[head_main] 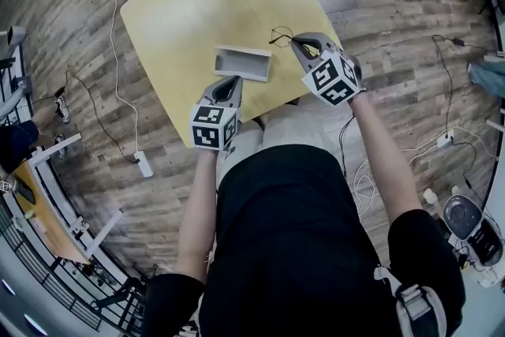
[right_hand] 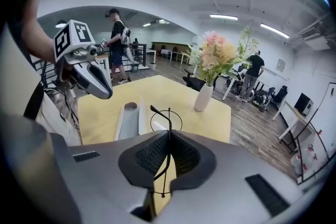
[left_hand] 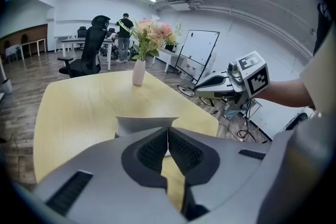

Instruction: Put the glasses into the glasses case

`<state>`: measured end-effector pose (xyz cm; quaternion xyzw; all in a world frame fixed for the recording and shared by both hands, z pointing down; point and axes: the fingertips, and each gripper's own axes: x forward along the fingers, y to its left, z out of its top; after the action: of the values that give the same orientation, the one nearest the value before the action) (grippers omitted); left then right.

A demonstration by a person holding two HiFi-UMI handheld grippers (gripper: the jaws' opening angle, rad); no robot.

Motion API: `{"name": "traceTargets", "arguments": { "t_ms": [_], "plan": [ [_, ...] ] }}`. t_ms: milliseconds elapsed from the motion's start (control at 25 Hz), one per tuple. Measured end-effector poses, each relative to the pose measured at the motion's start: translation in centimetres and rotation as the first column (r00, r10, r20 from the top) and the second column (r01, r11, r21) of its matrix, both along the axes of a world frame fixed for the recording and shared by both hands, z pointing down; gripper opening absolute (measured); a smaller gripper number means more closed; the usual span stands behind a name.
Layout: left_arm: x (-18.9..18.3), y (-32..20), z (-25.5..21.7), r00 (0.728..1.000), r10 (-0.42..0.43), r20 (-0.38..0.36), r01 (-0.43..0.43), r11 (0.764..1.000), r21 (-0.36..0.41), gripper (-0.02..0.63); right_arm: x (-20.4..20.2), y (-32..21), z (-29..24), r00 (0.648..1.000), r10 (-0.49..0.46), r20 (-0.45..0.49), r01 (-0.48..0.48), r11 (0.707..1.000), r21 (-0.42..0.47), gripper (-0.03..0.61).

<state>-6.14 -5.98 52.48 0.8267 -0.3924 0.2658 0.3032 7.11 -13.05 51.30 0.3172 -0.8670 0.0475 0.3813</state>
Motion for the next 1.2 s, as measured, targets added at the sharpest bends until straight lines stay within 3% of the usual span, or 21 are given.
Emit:
{"name": "traceTargets", "arguments": {
  "t_ms": [360,640,1200],
  "plan": [
    [-3.7,0.9,-0.3,0.998,0.057,-0.034,-0.056,0.998,0.022,0.023,-5.6,3.8,-0.8,1.000,0.000,-0.011,0.000,1.000,-0.001,0.027],
    [-6.9,1.2,-0.4,0.995,0.076,-0.058,-0.074,0.997,0.033,0.023,-10.6,5.7,0.1,0.999,-0.050,-0.016,0.050,0.999,-0.018,0.028],
    [-11.6,1.4,0.3,0.995,0.076,-0.061,-0.074,0.997,0.028,0.023,-16.7,5.4,6.2,0.982,-0.175,-0.072,0.169,0.982,-0.084,0.028]
  ]
}}
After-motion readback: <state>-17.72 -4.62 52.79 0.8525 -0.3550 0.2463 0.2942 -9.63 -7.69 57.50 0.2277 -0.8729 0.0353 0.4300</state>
